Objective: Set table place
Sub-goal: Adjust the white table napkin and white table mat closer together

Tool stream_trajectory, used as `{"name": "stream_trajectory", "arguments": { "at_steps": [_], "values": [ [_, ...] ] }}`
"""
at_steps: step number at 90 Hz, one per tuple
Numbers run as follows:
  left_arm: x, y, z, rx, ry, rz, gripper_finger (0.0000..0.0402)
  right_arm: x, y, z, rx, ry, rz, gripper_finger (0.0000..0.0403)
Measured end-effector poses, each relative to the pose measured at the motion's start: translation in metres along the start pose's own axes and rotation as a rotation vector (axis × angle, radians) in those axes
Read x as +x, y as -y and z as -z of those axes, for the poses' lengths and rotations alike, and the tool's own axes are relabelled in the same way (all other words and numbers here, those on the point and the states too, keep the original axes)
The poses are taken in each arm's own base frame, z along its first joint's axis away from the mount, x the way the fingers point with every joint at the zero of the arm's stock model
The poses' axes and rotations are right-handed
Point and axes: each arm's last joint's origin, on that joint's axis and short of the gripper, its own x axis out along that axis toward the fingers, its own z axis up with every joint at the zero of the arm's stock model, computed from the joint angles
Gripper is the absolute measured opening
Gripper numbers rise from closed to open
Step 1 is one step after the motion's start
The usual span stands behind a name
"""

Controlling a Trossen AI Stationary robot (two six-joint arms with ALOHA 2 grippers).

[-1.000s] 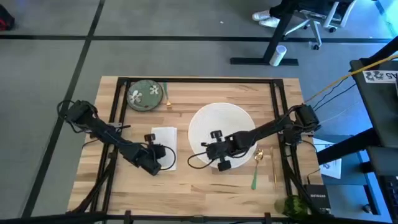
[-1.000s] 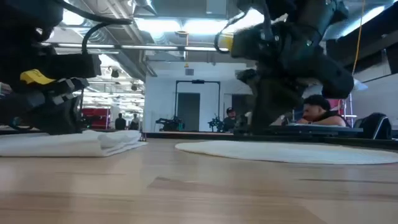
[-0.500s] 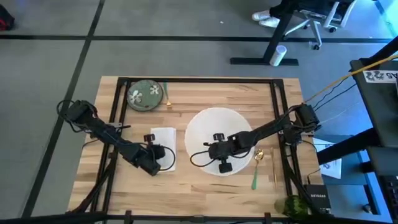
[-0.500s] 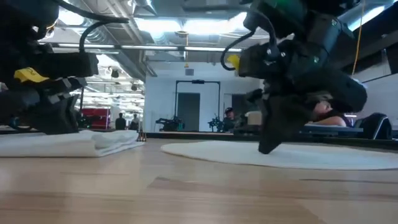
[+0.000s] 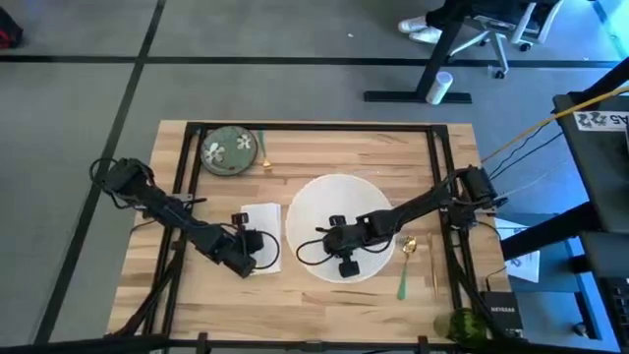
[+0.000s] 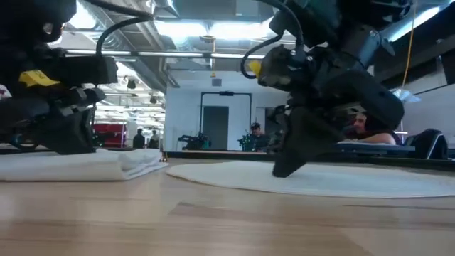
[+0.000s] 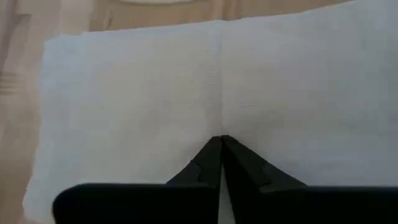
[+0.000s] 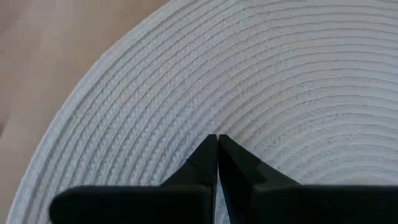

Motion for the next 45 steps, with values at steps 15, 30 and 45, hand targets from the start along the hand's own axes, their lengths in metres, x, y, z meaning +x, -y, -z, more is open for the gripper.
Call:
{"name": "stream_trajectory", "arguments": {
  "at_steps": [15,30,45],
  "values": [
    [0.002,-0.002,-0.002,0.001,-0.004,0.002,0.0,0.0,0.0,-0.001,0.0,0.007,-0.001,0.0],
    [0.005,-0.006,-0.005,0.012,-0.01,0.0,0.0,0.001,0.0,-0.001,0.0,0.012,-0.001,0.0],
    [0.008,-0.01,-0.008,0.024,-0.01,0.0,0.0,0.001,0.0,-0.001,0.0,0.015,-0.001,0.0]
  ]
}}
